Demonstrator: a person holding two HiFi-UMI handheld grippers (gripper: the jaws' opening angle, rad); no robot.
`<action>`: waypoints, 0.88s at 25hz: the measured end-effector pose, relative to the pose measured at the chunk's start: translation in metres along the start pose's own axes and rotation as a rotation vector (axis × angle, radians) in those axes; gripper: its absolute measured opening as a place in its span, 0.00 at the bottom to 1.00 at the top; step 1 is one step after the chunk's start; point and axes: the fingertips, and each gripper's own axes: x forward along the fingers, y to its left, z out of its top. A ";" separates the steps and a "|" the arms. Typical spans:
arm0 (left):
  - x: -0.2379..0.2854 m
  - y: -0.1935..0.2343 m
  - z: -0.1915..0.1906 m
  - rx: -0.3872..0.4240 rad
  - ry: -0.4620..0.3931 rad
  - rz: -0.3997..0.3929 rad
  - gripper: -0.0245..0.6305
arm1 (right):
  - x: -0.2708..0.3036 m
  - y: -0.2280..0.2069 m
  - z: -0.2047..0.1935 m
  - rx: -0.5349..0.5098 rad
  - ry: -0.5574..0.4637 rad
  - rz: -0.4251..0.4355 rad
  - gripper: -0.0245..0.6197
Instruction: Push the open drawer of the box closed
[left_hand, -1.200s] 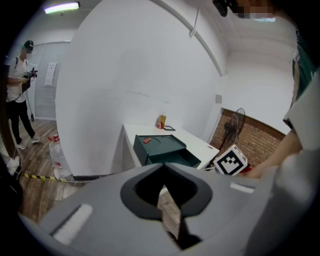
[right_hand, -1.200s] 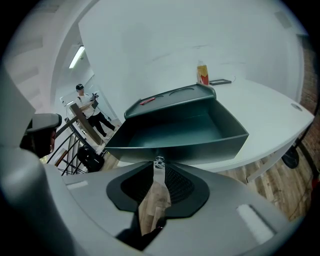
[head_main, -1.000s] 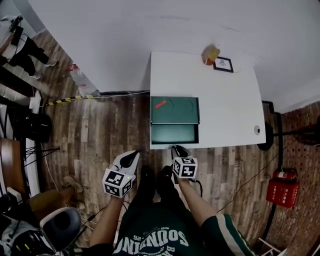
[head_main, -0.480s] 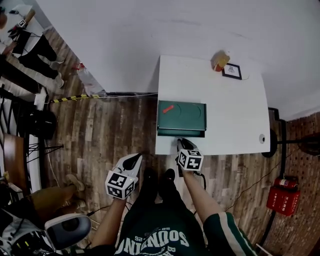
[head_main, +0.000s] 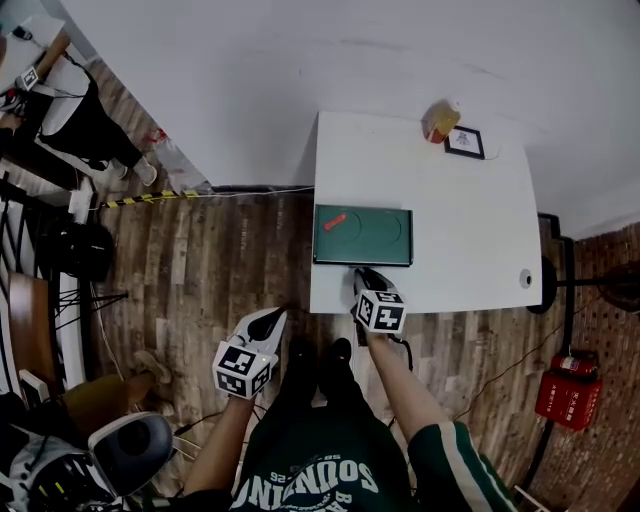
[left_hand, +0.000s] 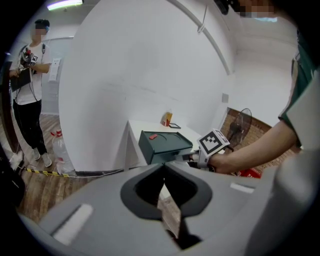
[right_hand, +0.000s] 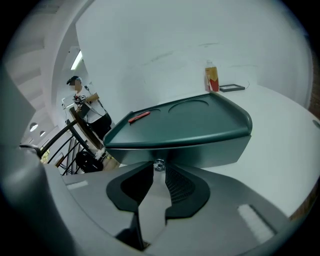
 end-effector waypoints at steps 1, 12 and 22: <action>0.001 0.000 0.001 0.002 -0.001 -0.002 0.12 | -0.002 0.001 -0.002 0.000 0.000 0.001 0.15; 0.023 -0.014 0.038 0.067 -0.051 -0.059 0.12 | -0.087 -0.006 0.005 -0.030 -0.093 -0.013 0.04; 0.027 -0.041 0.076 0.133 -0.114 -0.104 0.12 | -0.157 -0.009 0.059 -0.159 -0.308 -0.052 0.04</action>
